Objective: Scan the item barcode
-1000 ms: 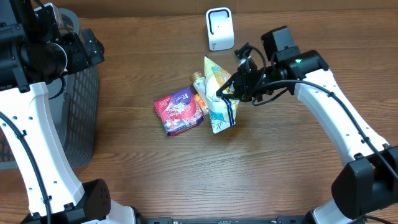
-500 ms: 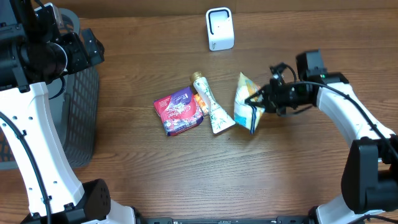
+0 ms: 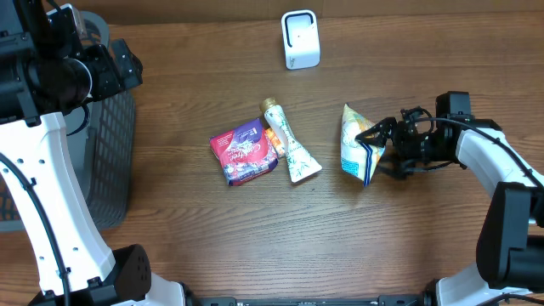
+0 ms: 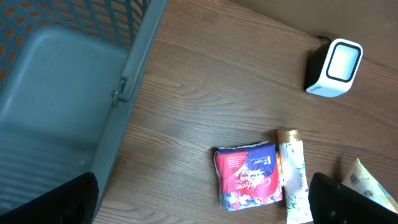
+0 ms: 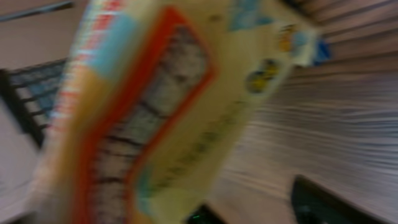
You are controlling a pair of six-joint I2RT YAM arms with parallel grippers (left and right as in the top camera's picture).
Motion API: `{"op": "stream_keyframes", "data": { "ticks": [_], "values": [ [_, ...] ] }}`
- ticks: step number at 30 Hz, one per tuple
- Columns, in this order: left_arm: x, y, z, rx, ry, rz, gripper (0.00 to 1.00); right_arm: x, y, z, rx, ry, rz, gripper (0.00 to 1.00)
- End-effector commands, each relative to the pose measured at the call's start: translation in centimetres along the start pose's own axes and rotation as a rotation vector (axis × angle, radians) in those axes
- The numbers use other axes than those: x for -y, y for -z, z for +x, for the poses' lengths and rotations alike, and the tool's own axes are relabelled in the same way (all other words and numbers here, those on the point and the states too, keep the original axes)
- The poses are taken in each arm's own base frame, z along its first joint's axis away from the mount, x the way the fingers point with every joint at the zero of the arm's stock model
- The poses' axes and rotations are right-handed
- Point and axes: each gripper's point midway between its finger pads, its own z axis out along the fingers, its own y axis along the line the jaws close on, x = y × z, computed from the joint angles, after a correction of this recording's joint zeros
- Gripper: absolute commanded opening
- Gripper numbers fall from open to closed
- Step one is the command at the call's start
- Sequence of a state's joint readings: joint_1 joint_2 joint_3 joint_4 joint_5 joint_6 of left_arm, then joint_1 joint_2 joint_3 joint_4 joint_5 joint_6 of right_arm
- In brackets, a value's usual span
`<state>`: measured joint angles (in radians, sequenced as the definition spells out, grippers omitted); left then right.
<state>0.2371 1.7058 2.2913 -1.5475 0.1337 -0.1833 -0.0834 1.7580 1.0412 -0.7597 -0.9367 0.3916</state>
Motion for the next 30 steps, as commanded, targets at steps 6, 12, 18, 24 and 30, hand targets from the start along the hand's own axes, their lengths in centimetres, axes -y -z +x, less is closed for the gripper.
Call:
{"op": "stream_keyframes", "data": {
  "ticks": [6, 12, 18, 24, 30],
  "values": [
    [0.2, 0.5, -0.3, 0.021, -0.011, -0.001, 1.0, 3.7, 4.4, -2.3, 0.178, -0.034, 0.447, 1.0],
    [0.2, 0.5, -0.3, 0.021, -0.011, -0.001, 1.0, 3.0, 9.5, -2.8, 0.268, -0.039, 0.68, 1.0],
    [0.2, 0.5, -0.3, 0.021, -0.011, -0.001, 1.0, 0.3, 9.3, -2.8, 0.256, -0.014, 0.593, 1.0],
    [0.2, 0.5, -0.3, 0.021, -0.01, -0.001, 1.0, -3.2, 6.2, -1.8, 0.18, 0.055, 0.426, 1.0],
    [0.2, 0.5, -0.3, 0.021, -0.011, -0.001, 1.0, -4.5, 4.1, -0.6, 0.138, 0.126, 0.431, 1.0]
  ]
}}
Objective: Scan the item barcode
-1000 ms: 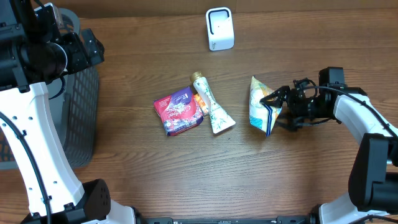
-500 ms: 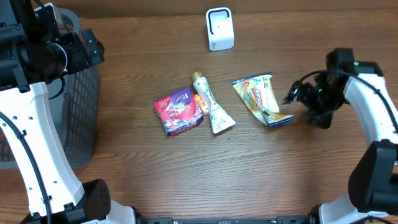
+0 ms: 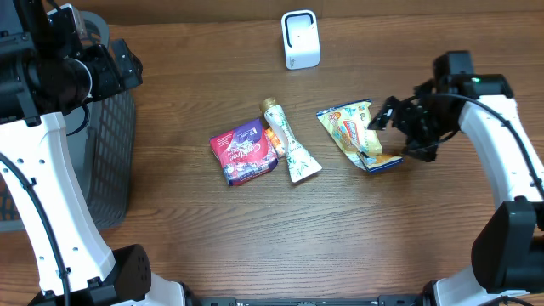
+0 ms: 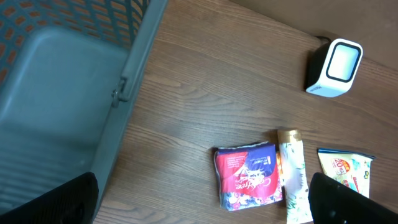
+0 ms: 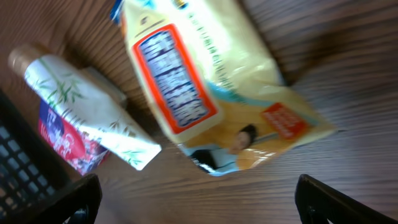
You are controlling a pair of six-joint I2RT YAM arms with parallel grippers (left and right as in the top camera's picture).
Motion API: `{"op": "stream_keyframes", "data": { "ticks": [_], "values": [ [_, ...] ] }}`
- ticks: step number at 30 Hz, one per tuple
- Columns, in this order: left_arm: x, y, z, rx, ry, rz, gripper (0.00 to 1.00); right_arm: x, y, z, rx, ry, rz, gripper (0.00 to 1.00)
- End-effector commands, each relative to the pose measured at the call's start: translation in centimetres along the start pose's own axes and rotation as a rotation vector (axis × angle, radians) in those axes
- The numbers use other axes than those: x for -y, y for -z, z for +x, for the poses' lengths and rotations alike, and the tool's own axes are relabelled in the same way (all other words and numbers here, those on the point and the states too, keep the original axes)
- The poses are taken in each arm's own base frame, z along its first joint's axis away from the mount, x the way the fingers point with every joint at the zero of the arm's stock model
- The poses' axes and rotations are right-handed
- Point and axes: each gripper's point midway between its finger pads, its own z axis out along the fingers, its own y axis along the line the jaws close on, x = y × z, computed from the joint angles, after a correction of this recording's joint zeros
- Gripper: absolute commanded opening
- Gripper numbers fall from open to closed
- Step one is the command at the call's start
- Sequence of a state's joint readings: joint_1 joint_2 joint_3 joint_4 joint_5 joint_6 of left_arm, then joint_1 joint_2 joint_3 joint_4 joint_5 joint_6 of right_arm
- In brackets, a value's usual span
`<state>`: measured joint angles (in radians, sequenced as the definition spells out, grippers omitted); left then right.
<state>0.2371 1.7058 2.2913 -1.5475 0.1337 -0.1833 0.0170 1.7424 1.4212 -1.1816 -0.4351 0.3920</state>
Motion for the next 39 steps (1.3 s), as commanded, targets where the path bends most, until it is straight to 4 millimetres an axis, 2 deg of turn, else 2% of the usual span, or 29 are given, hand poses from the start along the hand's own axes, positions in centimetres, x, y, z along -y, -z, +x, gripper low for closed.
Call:
{"op": "stream_keyframes", "data": {
  "ticks": [1, 6, 16, 22, 29, 39],
  "values": [
    [0.2, 0.5, -0.3, 0.021, -0.01, -0.001, 1.0, -2.8, 0.5, 0.8, 0.014, 0.076, -0.05, 1.0],
    [0.2, 0.5, -0.3, 0.021, -0.01, -0.001, 1.0, -4.2, -0.1, 1.1, 0.022, 0.129, -0.063, 1.0],
    [0.2, 0.5, -0.3, 0.021, -0.01, -0.001, 1.0, -4.4, 0.3, 1.2, 0.039, 0.242, -0.056, 1.0],
    [0.2, 0.5, -0.3, 0.021, -0.01, -0.001, 1.0, -4.3, 2.4, 0.3, 0.154, 0.278, -0.011, 1.0],
    [0.2, 0.5, -0.3, 0.021, -0.011, -0.001, 1.0, -5.8, 3.9, 0.4, 0.236, 0.336, -0.02, 1.0],
    [0.2, 0.5, -0.3, 0.021, -0.01, -0.001, 1.0, -2.3, 8.8, -1.6, 0.509, 0.326, 0.318, 1.0]
  ]
}}
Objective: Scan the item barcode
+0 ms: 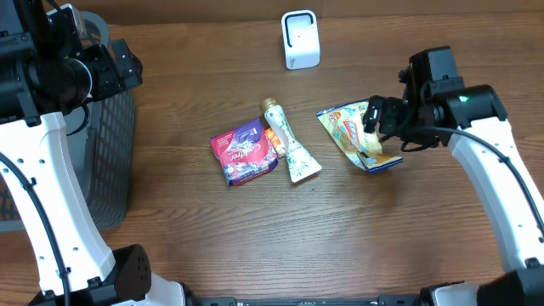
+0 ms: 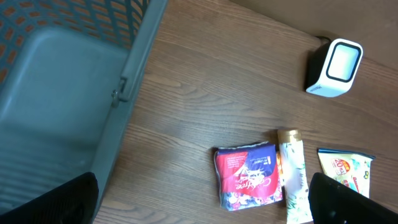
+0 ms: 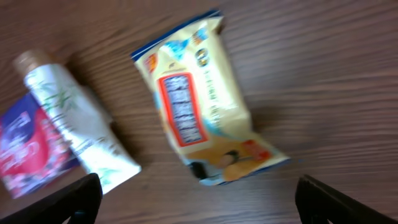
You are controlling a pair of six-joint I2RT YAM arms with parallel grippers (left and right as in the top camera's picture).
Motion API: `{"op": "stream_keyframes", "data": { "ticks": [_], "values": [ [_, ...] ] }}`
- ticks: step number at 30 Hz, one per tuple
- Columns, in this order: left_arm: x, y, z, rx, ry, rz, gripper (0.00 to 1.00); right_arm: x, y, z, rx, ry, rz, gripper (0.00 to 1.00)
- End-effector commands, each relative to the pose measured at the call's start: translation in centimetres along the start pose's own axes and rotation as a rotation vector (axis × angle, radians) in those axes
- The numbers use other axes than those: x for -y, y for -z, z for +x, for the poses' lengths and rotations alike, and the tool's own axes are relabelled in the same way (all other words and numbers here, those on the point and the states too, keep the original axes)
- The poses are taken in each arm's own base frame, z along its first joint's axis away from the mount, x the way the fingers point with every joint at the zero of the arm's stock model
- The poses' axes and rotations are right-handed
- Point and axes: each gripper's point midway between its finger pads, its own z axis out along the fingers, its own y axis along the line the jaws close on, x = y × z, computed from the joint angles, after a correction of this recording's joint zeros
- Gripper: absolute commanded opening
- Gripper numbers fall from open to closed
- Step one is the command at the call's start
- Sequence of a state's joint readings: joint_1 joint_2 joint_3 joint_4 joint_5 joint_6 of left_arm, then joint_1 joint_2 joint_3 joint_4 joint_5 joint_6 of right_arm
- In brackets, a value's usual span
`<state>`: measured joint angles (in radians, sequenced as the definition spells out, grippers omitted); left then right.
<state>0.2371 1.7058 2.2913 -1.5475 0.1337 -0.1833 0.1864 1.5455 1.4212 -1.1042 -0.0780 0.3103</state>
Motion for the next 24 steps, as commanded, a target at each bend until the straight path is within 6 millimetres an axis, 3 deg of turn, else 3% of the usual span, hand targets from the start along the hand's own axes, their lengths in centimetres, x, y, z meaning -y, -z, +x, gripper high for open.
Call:
{"op": "stream_keyframes", "data": {
  "ticks": [1, 8, 13, 15, 19, 22, 24],
  "values": [
    [0.2, 0.5, -0.3, 0.021, -0.01, -0.001, 1.0, 1.8, 3.4, -2.4, 0.163, 0.033, 0.145, 1.0],
    [0.2, 0.5, -0.3, 0.021, -0.011, -0.001, 1.0, -2.7, 3.2, -2.2, 0.167, 0.29, -0.007, 1.0],
    [0.2, 0.5, -0.3, 0.021, -0.011, -0.001, 1.0, -5.2, 2.5, -2.5, 0.208, 0.333, -0.016, 0.98],
    [0.2, 0.5, -0.3, 0.021, -0.011, -0.001, 1.0, -5.3, 1.7, -2.7, 0.201, 0.295, -0.018, 0.82],
    [0.2, 0.5, -0.3, 0.021, -0.011, -0.001, 1.0, -4.2, -1.6, -3.3, 0.169, 0.156, 0.019, 0.25],
    [0.2, 0.5, -0.3, 0.021, -0.01, -0.001, 1.0, -4.4, -4.8, -2.7, 0.104, 0.101, -0.002, 0.07],
    [0.2, 0.5, -0.3, 0.021, -0.01, -0.001, 1.0, -4.9, -6.6, -1.9, 0.041, 0.099, -0.035, 0.04]
  ]
}}
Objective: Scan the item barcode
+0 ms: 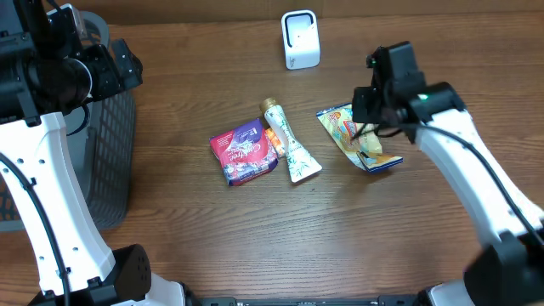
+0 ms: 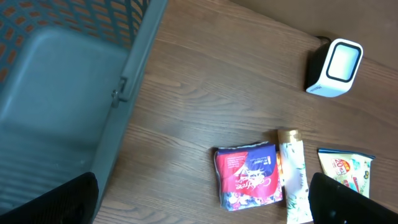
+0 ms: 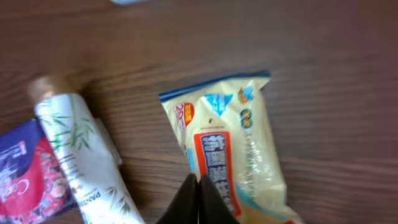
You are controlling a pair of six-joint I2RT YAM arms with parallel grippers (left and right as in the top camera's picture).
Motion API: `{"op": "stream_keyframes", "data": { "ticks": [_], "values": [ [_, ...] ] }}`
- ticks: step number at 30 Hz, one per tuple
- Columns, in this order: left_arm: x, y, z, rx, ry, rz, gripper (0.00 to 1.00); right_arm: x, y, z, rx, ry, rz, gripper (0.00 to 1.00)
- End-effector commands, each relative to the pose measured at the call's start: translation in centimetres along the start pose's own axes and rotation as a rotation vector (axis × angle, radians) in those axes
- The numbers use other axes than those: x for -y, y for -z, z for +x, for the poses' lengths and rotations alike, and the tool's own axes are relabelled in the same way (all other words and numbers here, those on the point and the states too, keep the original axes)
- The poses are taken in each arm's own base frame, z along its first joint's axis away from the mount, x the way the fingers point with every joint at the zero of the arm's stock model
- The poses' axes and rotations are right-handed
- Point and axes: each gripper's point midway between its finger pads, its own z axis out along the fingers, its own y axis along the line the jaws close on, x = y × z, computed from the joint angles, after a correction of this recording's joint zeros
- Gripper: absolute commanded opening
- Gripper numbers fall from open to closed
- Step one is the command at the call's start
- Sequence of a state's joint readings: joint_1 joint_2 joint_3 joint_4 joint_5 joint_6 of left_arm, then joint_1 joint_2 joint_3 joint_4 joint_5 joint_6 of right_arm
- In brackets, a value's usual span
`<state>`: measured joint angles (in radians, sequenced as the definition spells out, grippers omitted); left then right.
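Observation:
A yellow snack bag (image 1: 355, 138) lies flat on the table, its red-framed label (image 3: 216, 163) facing up. My right gripper (image 3: 198, 198) is shut, with nothing between the fingers, its tips over the left side of the bag (image 3: 233, 143); in the overhead view the right gripper (image 1: 362, 125) covers the bag's upper part. Whether it touches the bag cannot be told. The white scanner (image 1: 300, 39) stands at the back and also shows as the scanner (image 2: 334, 67) in the left wrist view. My left gripper (image 2: 202, 205) is open, high over the basket's edge.
A white tube with leaf print (image 1: 287, 144) and a red pouch (image 1: 245, 151) lie left of the bag. The tube (image 3: 81, 155) is close to my right fingers. A dark mesh basket (image 1: 115, 170) stands at the table's left edge.
My right gripper was open at the right of the bag. Now it is shut and further left, over the bag. The bag and the left arm have not moved.
My right gripper first held the yellow bag upright at the right of the table. Then the bag lay flat, nearer the tube, with the gripper open beside it. The gripper stayed open over it, and now it is shut above the bag, holding nothing.

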<state>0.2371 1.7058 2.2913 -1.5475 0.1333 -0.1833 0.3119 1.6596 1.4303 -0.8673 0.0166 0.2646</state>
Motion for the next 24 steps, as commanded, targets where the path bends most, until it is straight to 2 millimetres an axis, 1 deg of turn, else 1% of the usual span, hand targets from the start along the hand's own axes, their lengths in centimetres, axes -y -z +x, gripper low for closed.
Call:
{"op": "stream_keyframes", "data": {
  "ticks": [1, 3, 7, 10, 13, 17, 19, 21, 24],
  "values": [
    [0.2, 0.5, -0.3, 0.021, -0.011, 0.0, 1.0, -0.3, -4.5, 2.9, -0.148, -0.079, -0.021, 0.04],
    [0.2, 0.5, -0.3, 0.021, -0.011, 0.0, 1.0, 0.2, -6.3, 4.4, -0.215, -0.087, 0.008, 0.04],
    [0.2, 0.5, -0.3, 0.021, -0.011, 0.0, 1.0, 1.1, -8.6, 6.9, -0.321, -0.092, 0.05, 0.04],
    [0.2, 0.5, -0.3, 0.021, -0.011, 0.0, 1.0, 1.6, -9.4, 8.4, -0.383, -0.097, 0.076, 0.04],
    [0.2, 0.5, -0.3, 0.021, -0.011, 0.0, 1.0, 1.9, -9.7, 9.3, -0.419, -0.098, 0.09, 0.04],
    [0.2, 0.5, -0.3, 0.021, -0.01, 0.0, 1.0, 2.2, -9.5, 10.0, -0.445, -0.112, 0.104, 0.04],
    [0.2, 0.5, -0.3, 0.021, -0.01, 0.0, 1.0, 2.1, -9.0, 9.8, -0.442, -0.138, 0.109, 0.04],
    [0.2, 0.5, -0.3, 0.021, -0.01, 0.0, 1.0, 1.9, -8.1, 9.1, -0.426, -0.148, 0.104, 0.04],
    [0.2, 0.5, -0.3, 0.021, -0.011, 0.0, 1.0, 1.1, -5.9, 7.2, -0.381, -0.146, 0.075, 0.04]
  ]
}}
